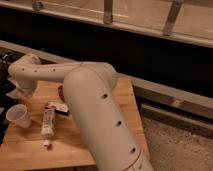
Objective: Pick up the ceramic cup
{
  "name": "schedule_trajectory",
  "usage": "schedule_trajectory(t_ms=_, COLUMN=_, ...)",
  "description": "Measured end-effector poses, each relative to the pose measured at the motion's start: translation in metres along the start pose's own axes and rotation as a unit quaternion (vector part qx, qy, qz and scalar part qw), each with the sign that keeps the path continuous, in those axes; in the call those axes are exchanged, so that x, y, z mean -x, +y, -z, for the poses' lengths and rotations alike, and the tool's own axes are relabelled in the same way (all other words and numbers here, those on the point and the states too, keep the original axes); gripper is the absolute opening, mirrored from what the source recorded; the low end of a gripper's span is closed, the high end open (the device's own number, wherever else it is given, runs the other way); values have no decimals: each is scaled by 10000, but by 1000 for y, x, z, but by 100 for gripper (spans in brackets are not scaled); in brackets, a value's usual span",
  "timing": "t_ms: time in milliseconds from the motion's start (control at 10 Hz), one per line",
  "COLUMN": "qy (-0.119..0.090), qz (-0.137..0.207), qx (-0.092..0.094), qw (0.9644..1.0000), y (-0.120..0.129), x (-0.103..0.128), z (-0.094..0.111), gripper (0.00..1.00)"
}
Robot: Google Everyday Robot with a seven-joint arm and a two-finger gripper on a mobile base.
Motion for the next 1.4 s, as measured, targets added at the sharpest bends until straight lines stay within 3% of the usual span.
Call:
schedule_trajectory(t_ms=200, qy=21, qz=267, qx=2, qw=9996, y=6, x=5, z=1, gripper=61)
schedule_trajectory(t_ms=400, qy=85, qz=286, qx=34, qw=9996, y=5, x=5, z=3, gripper=78)
schedule_trajectory(t_ms=800, qy=290, qz=453, qx=166, qw=9984, y=9, x=8, z=4, gripper=80)
schedule_trajectory(t_ms=1100, qy=672, qz=405, qx=269, qw=9966, y=9, x=6, z=-8, gripper=80)
schedule_trajectory(t_ms=1400, qy=1160, qz=409, qx=415, qw=9915, y=7, x=2, z=-30, gripper=80)
